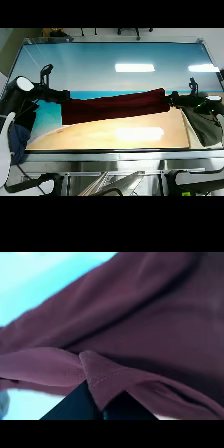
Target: Fold the shirts.
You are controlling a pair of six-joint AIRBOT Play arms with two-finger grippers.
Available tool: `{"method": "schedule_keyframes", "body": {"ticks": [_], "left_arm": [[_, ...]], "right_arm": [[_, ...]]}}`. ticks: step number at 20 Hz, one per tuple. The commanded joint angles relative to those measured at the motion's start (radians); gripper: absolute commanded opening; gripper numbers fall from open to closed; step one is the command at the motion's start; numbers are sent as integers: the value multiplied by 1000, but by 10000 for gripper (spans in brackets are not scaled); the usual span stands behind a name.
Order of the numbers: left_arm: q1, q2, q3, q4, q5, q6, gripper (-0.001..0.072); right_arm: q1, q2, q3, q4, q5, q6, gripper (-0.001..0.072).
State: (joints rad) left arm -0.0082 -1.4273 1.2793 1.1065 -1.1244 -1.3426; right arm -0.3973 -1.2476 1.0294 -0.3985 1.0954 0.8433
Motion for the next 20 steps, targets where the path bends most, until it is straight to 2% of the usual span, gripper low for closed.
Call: {"method": "schedule_keyframes", "body": {"ticks": [1, 2, 3, 4, 5, 6, 7, 8, 9, 11, 15, 20], "left_arm": [[-6, -209, 129, 0, 18, 15, 17], [-5, -248, 149, 0, 17, 15, 17], [-4, -283, 170, -1, 8, 13, 20], [-4, -309, 192, -6, -12, 9, 22], [-4, -328, 217, -8, -40, 10, 227], [-4, -338, 238, -8, -63, 8, 590], [-4, -341, 258, -8, -82, 3, 697], [-3, -341, 277, -8, -103, 2, 697], [0, -341, 300, -8, -130, -2, 697], [5, -341, 349, -8, -196, -10, 697], [8, -341, 413, -10, -293, -43, 697], [-32, -341, 422, -47, -311, -55, 696]], "right_arm": [[14, -127, 26, 116, -87, -130, 23], [14, -150, 26, 128, -89, -163, 31], [14, -161, 27, 135, -89, -182, 119], [13, -159, 34, 132, -85, -194, 263], [5, -155, 56, 116, -64, -193, 298], [-8, -148, 94, 68, -45, -193, 299], [-21, -142, 134, 1, -40, -179, 385], [-30, -143, 181, -74, -46, -130, 580], [-37, -145, 216, -135, -68, -87, 626], [-36, -166, 258, -185, -82, -68, 626], [-26, -241, 269, -185, -72, -69, 626], [20, -292, 269, -182, -71, -72, 623]]}}
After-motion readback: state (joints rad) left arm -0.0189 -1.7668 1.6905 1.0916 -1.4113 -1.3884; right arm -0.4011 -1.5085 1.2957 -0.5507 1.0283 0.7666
